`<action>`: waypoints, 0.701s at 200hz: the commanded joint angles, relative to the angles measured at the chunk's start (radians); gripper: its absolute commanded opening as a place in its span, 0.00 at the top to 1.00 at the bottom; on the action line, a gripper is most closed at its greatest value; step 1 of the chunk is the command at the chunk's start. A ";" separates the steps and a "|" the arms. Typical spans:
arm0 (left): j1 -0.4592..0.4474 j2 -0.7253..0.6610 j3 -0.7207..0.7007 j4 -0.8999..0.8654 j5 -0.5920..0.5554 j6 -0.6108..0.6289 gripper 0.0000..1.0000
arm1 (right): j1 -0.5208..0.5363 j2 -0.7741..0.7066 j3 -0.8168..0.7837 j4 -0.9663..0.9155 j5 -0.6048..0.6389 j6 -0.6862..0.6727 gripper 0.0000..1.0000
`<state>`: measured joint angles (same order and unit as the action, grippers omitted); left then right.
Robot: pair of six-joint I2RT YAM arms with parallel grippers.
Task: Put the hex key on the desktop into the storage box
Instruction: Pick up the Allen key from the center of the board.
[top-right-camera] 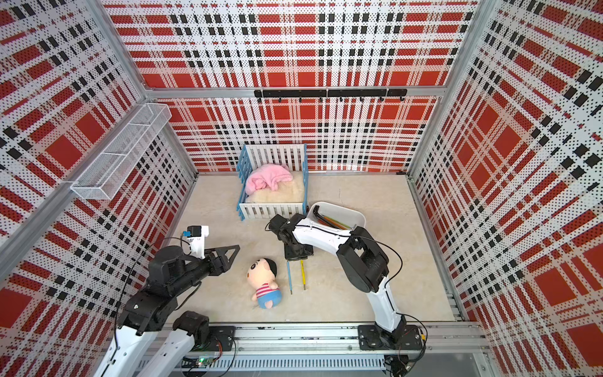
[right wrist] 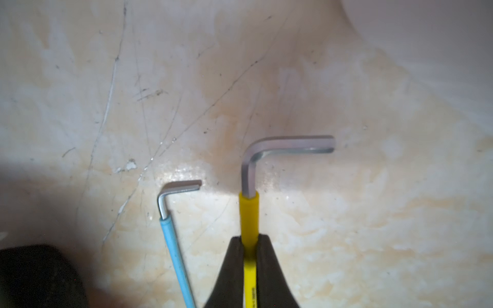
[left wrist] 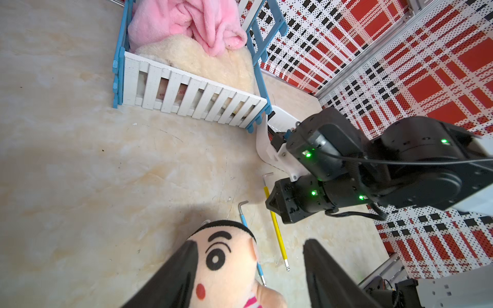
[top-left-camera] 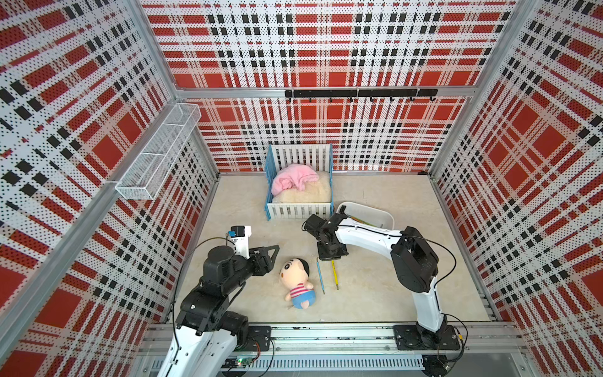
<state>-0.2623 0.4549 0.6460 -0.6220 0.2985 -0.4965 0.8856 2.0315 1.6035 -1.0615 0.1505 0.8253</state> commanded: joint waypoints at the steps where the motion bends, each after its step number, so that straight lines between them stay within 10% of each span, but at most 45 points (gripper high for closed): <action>1: 0.007 0.005 -0.008 -0.001 0.003 0.004 0.32 | -0.028 -0.107 0.040 -0.059 0.086 -0.046 1.00; 140: 0.006 0.008 -0.007 -0.001 0.001 0.003 0.32 | -0.443 -0.223 0.178 0.067 0.176 -0.632 1.00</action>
<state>-0.2623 0.4591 0.6460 -0.6220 0.2989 -0.4965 0.4614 1.8156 1.7611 -1.0622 0.2947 0.3443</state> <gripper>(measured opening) 0.682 0.106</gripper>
